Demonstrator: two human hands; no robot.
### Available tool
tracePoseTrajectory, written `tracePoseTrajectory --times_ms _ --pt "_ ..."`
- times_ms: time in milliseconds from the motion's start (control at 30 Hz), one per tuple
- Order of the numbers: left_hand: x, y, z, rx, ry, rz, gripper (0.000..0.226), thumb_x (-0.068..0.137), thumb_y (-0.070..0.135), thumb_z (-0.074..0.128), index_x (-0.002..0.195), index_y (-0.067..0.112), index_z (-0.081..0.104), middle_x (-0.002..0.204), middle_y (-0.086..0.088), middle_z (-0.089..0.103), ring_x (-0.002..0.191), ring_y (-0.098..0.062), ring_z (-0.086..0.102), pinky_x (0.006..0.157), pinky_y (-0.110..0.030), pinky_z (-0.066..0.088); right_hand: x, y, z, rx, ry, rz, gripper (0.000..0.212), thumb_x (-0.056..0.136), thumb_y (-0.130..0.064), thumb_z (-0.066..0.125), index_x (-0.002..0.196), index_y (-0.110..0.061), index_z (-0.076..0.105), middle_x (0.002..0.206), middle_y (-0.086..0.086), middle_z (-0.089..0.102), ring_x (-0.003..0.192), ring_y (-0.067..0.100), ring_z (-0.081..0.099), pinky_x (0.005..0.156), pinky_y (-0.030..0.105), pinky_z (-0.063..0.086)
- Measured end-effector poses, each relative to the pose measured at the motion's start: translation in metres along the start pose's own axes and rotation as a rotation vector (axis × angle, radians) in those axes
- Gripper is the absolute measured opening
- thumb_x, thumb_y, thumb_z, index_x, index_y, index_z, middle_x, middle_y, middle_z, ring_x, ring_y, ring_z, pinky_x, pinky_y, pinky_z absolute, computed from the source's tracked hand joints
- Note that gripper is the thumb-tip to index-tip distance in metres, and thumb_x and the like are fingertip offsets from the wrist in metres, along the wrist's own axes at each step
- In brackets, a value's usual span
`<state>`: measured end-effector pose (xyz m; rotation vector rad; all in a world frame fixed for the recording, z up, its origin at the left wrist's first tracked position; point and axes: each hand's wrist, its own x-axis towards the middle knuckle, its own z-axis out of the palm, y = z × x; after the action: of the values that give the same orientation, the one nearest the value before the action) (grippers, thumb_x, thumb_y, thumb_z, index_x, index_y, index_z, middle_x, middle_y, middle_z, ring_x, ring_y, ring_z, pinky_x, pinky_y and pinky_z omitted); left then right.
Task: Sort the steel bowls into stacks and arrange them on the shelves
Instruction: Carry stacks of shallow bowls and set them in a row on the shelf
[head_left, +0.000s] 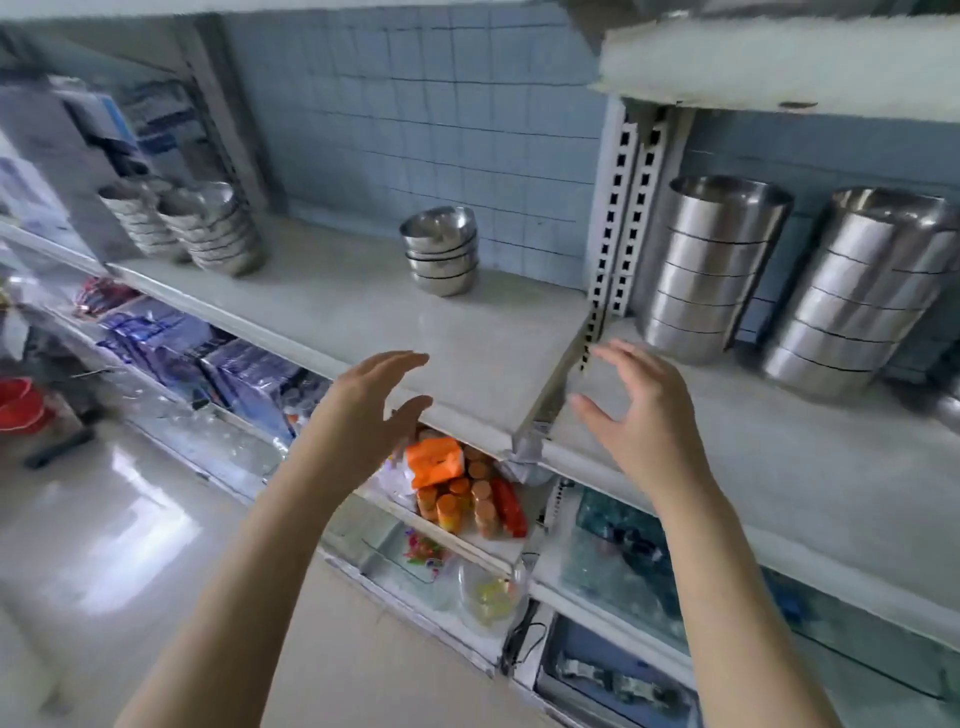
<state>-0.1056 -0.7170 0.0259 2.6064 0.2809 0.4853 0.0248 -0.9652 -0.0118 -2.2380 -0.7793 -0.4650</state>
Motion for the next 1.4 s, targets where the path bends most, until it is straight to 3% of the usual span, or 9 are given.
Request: tracePoseTrajectory --times_ms 200,467,667,867,933,1067,1133,1200,1400 --pt "0.011 -0.132 -0.081 0.104 0.115 -0.111 0.047 0.09 0.025 0.066 0.136 0.02 0.056 0.143 -0.002 0.052 0.118 -0.017 0.058 0.106 -0.029 0.039 0.067 -0.099 0.107 0.026 -0.101 -0.152 0.056 0.085 -0.032 0.077 0.132 -0.008 0.061 0.141 0.013 0.056 0.131 0.035 0.049 0.111 0.05 0.039" --pt "0.106 -0.311 -0.136 0.136 0.235 -0.232 0.057 0.088 0.024 0.069 0.141 0.017 0.049 0.147 -0.006 0.046 0.131 -0.027 0.047 0.111 -0.04 0.035 0.202 -0.187 0.271 0.17 -0.125 -0.209 0.06 0.088 -0.029 0.074 0.142 -0.015 0.052 0.143 0.01 0.053 0.133 0.026 0.046 0.11 0.035 0.031" --pt "0.191 -0.406 -0.152 -0.018 0.186 -0.321 0.073 0.089 0.032 0.068 0.149 0.014 0.033 0.151 -0.007 0.04 0.139 -0.022 0.037 0.112 -0.03 0.026 0.304 -0.249 0.377 0.447 -0.199 -0.069 0.074 0.086 -0.028 0.077 0.15 -0.023 0.04 0.149 0.0 0.048 0.138 0.015 0.043 0.111 0.022 0.029" --pt "0.262 -0.481 -0.135 -0.364 0.045 -0.395 0.097 0.078 0.043 0.075 0.153 0.016 0.02 0.157 -0.005 0.029 0.14 -0.024 0.036 0.113 -0.045 0.036 0.367 -0.267 0.452 0.676 -0.467 0.193 0.107 0.08 -0.034 0.081 0.157 -0.042 0.007 0.159 -0.011 0.025 0.141 0.002 0.028 0.111 0.024 0.029" --pt "0.281 -0.502 -0.127 -0.435 -0.021 -0.358 0.102 0.076 0.043 0.077 0.154 0.017 0.017 0.158 -0.004 0.028 0.142 -0.023 0.033 0.114 -0.046 0.034 0.375 -0.267 0.473 0.737 -0.485 0.225 0.105 0.079 -0.021 0.083 0.157 -0.036 0.015 0.15 -0.017 0.035 0.133 0.001 0.041 0.1 0.012 0.039" --pt "0.31 -0.535 -0.117 -0.565 -0.124 -0.291 0.095 0.074 0.037 0.082 0.15 0.018 0.027 0.148 0.002 0.042 0.136 -0.016 0.041 0.113 -0.034 0.036 0.378 -0.267 0.497 0.74 -0.374 0.256 0.093 0.074 -0.004 0.084 0.149 -0.029 0.035 0.136 -0.014 0.054 0.115 -0.006 0.058 0.088 0.011 0.046" --pt "0.321 -0.544 -0.114 -0.601 -0.184 -0.238 0.084 0.073 0.031 0.083 0.142 0.019 0.037 0.136 0.007 0.052 0.126 -0.01 0.05 0.107 -0.024 0.04 0.377 -0.269 0.501 0.729 -0.321 0.282 0.092 0.068 -0.015 0.091 0.141 -0.038 0.04 0.136 -0.015 0.055 0.118 0.002 0.059 0.089 0.014 0.047" --pt "0.329 -0.553 -0.112 -0.622 -0.204 -0.186 0.088 0.066 0.041 0.084 0.139 0.019 0.04 0.13 0.005 0.056 0.118 -0.009 0.056 0.104 -0.028 0.046 0.375 -0.268 0.504 0.704 -0.279 0.31 0.091 0.061 -0.028 0.091 0.136 -0.042 0.043 0.136 -0.013 0.058 0.121 0.007 0.058 0.093 0.019 0.049" --pt "0.34 -0.57 -0.118 -0.656 -0.262 -0.086 0.089 0.059 0.053 0.079 0.129 0.01 0.046 0.118 0.001 0.063 0.109 -0.01 0.062 0.088 -0.016 0.049 0.365 -0.28 0.515 0.672 -0.168 0.368 0.081 0.06 -0.038 0.084 0.133 -0.039 0.05 0.129 -0.007 0.063 0.115 0.007 0.063 0.094 0.022 0.048"
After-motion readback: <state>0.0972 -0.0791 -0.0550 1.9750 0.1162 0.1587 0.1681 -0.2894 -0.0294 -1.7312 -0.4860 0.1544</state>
